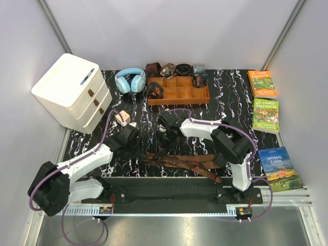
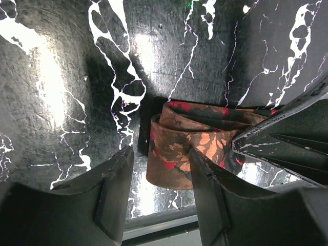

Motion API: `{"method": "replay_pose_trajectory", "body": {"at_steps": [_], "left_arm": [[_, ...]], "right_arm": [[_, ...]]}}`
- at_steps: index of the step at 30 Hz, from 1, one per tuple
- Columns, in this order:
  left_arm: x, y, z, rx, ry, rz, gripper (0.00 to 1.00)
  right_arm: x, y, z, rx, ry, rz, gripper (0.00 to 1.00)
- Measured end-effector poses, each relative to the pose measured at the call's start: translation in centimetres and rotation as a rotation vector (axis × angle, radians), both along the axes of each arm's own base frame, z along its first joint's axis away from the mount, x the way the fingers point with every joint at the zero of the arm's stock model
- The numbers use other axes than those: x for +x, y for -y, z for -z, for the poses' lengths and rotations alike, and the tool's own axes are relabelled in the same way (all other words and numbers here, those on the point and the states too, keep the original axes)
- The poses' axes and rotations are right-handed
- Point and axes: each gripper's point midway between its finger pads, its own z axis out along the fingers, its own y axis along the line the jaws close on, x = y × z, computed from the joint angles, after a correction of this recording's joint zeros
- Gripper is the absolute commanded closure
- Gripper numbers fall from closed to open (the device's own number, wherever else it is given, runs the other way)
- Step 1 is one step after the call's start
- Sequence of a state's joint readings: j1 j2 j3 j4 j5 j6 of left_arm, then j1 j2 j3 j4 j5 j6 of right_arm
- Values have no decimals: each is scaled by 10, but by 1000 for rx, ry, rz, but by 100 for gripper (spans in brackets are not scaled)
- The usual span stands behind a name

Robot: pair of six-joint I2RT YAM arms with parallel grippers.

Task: Roll the ties
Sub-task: Roll the tie at the center of the board.

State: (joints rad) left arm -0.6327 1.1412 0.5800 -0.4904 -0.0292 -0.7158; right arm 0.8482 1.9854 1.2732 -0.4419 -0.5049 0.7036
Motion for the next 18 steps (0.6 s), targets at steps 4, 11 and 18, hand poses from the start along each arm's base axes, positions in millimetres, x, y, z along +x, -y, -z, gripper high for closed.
{"method": "replay_pose_trajectory", "body": {"at_steps": [4,11,18], "left_arm": [[3,2,5,-4,3,-1,53],[1,8,17,-48,-10,-19,57],[1,13,21,-125,11,-68,69]], "right_arm": [[0,0,3,-3,-3,0,97],[1,1,4,-4,-5,2,96],[1,1,5,-7,-9,5,97]]}}
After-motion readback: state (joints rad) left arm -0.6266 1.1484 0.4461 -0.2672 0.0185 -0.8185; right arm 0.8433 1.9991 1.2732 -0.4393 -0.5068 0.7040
